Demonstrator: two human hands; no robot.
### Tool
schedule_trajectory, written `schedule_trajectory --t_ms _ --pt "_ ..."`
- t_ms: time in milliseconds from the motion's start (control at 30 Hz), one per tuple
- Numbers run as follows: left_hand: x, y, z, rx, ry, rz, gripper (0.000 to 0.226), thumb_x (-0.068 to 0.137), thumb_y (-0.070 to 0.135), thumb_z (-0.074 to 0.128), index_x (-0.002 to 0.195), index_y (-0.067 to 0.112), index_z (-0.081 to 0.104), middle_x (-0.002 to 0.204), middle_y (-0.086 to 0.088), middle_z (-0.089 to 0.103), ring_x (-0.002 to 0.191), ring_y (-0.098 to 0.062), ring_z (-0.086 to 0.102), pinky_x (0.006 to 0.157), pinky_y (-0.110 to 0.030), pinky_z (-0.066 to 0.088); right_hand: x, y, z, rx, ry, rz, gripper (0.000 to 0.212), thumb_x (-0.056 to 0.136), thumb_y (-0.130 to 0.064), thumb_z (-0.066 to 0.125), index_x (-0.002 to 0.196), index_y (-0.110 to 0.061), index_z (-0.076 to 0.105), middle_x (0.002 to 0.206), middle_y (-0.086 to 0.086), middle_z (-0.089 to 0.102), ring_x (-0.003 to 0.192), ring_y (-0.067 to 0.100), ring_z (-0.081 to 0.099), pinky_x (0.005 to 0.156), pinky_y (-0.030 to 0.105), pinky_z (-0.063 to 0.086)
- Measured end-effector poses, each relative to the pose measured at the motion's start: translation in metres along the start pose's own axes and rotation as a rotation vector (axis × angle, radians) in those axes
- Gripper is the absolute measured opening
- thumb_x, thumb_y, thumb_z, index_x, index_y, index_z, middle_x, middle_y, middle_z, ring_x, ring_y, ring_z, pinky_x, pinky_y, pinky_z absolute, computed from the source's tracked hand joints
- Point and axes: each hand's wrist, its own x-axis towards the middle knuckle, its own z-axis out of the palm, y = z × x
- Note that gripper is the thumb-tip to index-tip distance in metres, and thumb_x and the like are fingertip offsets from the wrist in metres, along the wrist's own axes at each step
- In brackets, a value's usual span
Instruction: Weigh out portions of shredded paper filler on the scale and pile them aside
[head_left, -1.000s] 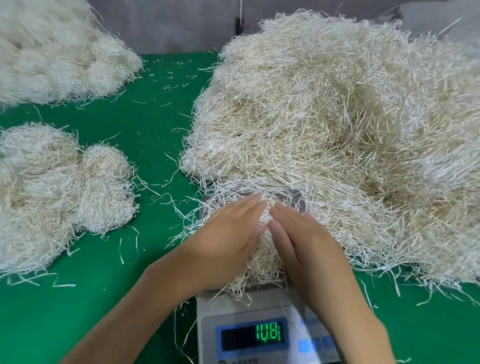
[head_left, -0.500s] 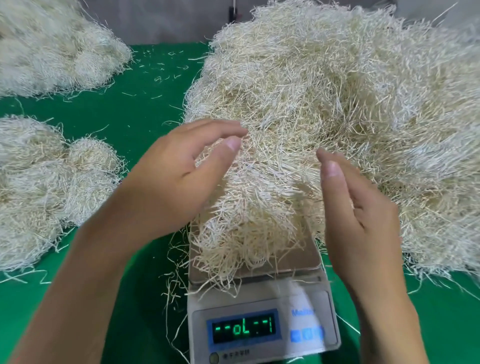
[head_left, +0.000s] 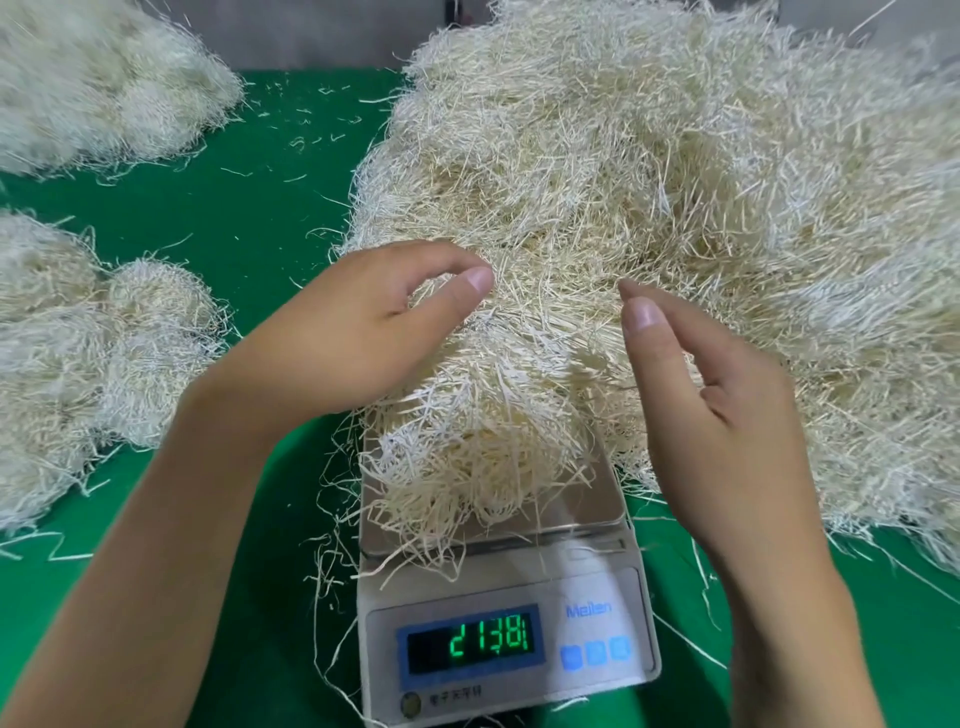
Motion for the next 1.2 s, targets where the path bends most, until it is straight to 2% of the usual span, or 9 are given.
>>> schedule_trajectory --t_ms 167,300,567,667,767,867,1000,1100,1200 --pt "-0.004 0.003 -0.003 -0.057 0.029 0.032 0.043 0.089 0.076 0.034 0.117 0.054 0.057 0.115 0.045 0.054 0.104 0.021 0.051 0.080 -0.020 0.040 -0.001 0.002 -0.007 0.011 0.024 -0.018 0.041 0.098 -0.052 0.046 0.129 -0.033 0.063 0.124 -0.030 0.060 0.120 -0.016 0.049 0.098 0.006 0.038" --pt "-0.004 0.003 -0.003 -0.055 0.016 0.039 0.039 0.090 0.074 0.035 0.116 0.055 0.057 0.116 0.044 0.054 0.097 0.015 0.058 0.078 -0.023 0.043 -0.003 0.004 -0.002 0.002 0.012 -0.024 0.040 0.098 -0.051 0.046 0.129 -0.031 0.063 0.125 -0.027 0.060 0.120 -0.016 0.049 0.098 0.003 0.035" --pt "-0.001 0.000 -0.005 -0.078 0.044 0.047 0.039 0.091 0.073 0.036 0.117 0.053 0.058 0.105 0.054 0.050 0.091 0.027 0.051 0.071 -0.021 0.040 -0.002 0.003 0.003 0.014 -0.008 -0.016 0.039 0.097 -0.051 0.046 0.128 -0.033 0.063 0.122 -0.030 0.059 0.118 -0.017 0.049 0.095 0.001 0.034" --pt "0.000 -0.002 -0.006 -0.067 0.051 0.041 0.041 0.089 0.076 0.035 0.115 0.055 0.058 0.108 0.051 0.052 0.097 0.023 0.053 0.075 -0.022 0.041 -0.003 0.004 0.007 0.012 -0.030 -0.003 0.040 0.097 -0.052 0.046 0.127 -0.033 0.064 0.123 -0.029 0.060 0.118 -0.017 0.050 0.093 0.001 0.034" --pt "0.001 -0.005 -0.008 -0.069 0.064 0.025 0.041 0.088 0.078 0.034 0.113 0.057 0.058 0.108 0.033 0.064 0.097 0.006 0.062 0.084 -0.028 0.048 -0.003 0.006 0.009 0.010 -0.035 0.004 0.038 0.097 -0.053 0.046 0.127 -0.036 0.063 0.122 -0.032 0.059 0.118 -0.017 0.049 0.093 0.000 0.034" --pt "0.002 -0.005 -0.009 -0.071 0.071 0.026 0.039 0.090 0.074 0.035 0.113 0.054 0.059 0.108 0.042 0.059 0.101 0.016 0.056 0.082 -0.025 0.044 0.000 0.006 0.010 0.014 -0.031 -0.015 0.035 0.098 -0.051 0.046 0.126 -0.038 0.061 0.119 -0.035 0.058 0.117 -0.018 0.050 0.091 0.000 0.035" --pt "0.005 -0.011 -0.012 -0.086 0.086 0.036 0.040 0.092 0.072 0.034 0.114 0.051 0.060 0.083 0.040 0.062 0.070 0.014 0.062 0.063 -0.021 0.047 0.008 0.009 0.003 0.014 0.012 -0.050 0.030 0.099 -0.046 0.049 0.121 -0.035 0.067 0.116 -0.028 0.066 0.114 -0.008 0.058 0.091 0.013 0.045" --pt "0.012 -0.026 -0.018 -0.109 0.143 0.000 0.038 0.091 0.071 0.034 0.114 0.055 0.059 0.109 0.042 0.058 0.098 0.023 0.054 0.077 -0.016 0.039 0.027 0.007 -0.008 0.022 0.075 -0.087 0.022 0.097 -0.043 0.053 0.111 -0.038 0.070 0.104 -0.022 0.071 0.095 0.004 0.068 0.074 0.017 0.054" --pt "0.020 -0.045 -0.025 -0.102 0.226 -0.093 0.028 0.097 0.059 0.037 0.109 0.053 0.062 0.103 0.047 0.057 0.083 0.016 0.061 0.069 -0.020 0.039 0.057 0.002 -0.016 -0.030 0.052 -0.100 0.015 0.096 -0.042 0.055 0.100 -0.043 0.069 0.087 -0.018 0.072 0.074 0.006 0.067 0.058 0.017 0.052"
